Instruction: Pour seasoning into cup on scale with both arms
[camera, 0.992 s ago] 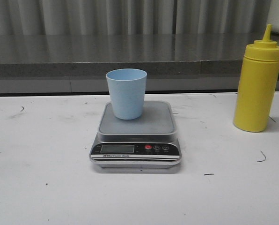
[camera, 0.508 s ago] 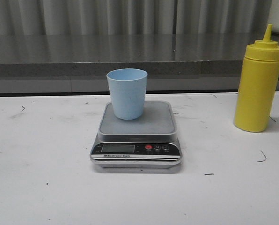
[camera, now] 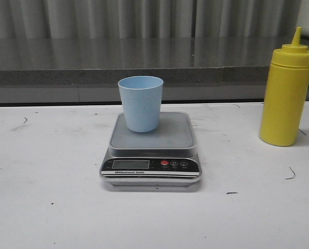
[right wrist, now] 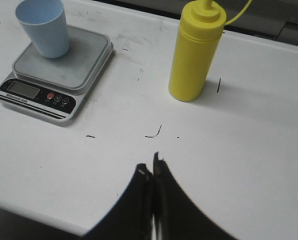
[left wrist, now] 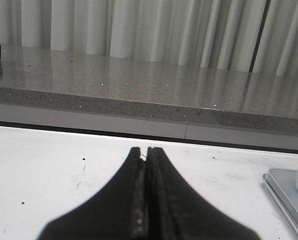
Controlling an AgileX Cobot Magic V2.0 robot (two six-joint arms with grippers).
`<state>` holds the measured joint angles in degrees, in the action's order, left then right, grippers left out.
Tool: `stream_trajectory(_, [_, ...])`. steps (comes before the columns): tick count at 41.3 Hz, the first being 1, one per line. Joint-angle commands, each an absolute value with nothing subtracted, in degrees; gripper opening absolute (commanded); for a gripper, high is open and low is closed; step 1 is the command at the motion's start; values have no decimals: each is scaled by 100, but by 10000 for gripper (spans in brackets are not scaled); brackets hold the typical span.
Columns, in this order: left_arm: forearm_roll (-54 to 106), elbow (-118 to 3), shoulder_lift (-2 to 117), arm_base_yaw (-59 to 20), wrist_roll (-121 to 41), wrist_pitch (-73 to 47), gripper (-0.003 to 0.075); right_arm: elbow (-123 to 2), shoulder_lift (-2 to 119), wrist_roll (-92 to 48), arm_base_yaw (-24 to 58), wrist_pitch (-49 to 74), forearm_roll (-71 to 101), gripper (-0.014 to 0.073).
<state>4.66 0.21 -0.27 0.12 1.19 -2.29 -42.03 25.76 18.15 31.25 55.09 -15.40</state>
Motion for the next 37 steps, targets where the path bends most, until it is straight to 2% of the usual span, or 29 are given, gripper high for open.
stream_trajectory(1, [515,163,-125,15,136,198,-20,-4173,2409,1447,2845,4762,-1456,-62])
stream_trajectory(10, [515,163,-125,15,136,198,-20,-2876,1583,-788,1688,3088,200,-62])
stream_trajectory(21, [515,163,-125,15,136,198,-20,-1297,649,-813,354,1278,456,-67])
stream_trajectory(37, [515,163,-125,15,136,198,-20,131,-152,-740,23,-186,511,-67])
